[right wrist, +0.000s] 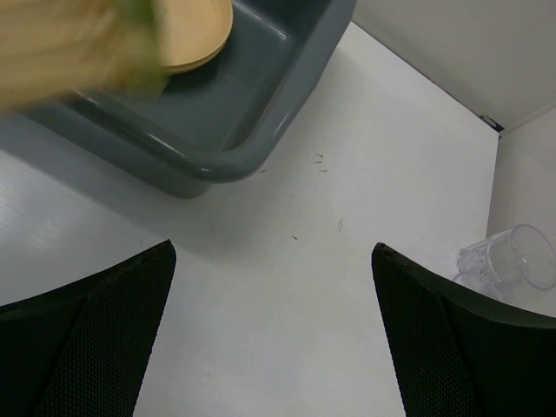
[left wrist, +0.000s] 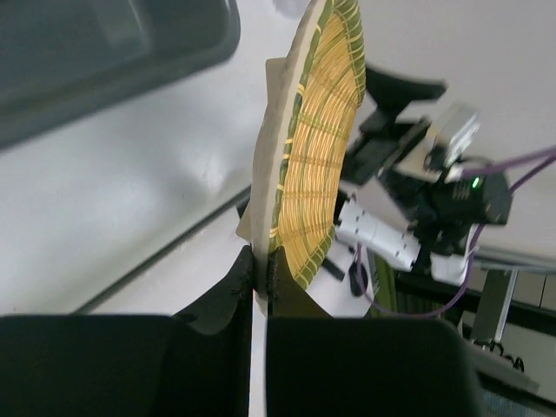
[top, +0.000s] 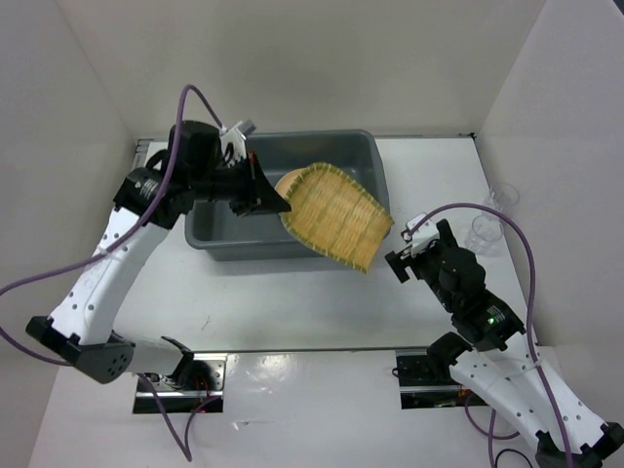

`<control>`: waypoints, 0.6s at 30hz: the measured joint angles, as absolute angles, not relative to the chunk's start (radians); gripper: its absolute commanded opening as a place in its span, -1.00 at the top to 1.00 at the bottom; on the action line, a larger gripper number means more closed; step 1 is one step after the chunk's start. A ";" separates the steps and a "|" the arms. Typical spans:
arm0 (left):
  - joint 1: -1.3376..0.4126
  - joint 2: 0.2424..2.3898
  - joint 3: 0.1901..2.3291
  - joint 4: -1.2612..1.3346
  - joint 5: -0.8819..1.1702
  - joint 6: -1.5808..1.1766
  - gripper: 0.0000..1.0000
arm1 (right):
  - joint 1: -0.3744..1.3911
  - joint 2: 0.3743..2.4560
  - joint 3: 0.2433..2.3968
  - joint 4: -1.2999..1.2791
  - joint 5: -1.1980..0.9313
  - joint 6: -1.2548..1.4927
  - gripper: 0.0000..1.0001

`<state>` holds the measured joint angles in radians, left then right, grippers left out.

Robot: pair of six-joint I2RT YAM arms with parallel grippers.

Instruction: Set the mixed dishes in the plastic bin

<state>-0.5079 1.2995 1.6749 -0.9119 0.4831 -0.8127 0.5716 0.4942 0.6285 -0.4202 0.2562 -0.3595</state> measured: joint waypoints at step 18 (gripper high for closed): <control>-0.201 1.795 1.907 -0.717 0.512 -0.837 0.99 | 0.572 0.485 0.628 -0.420 0.270 -0.360 -0.95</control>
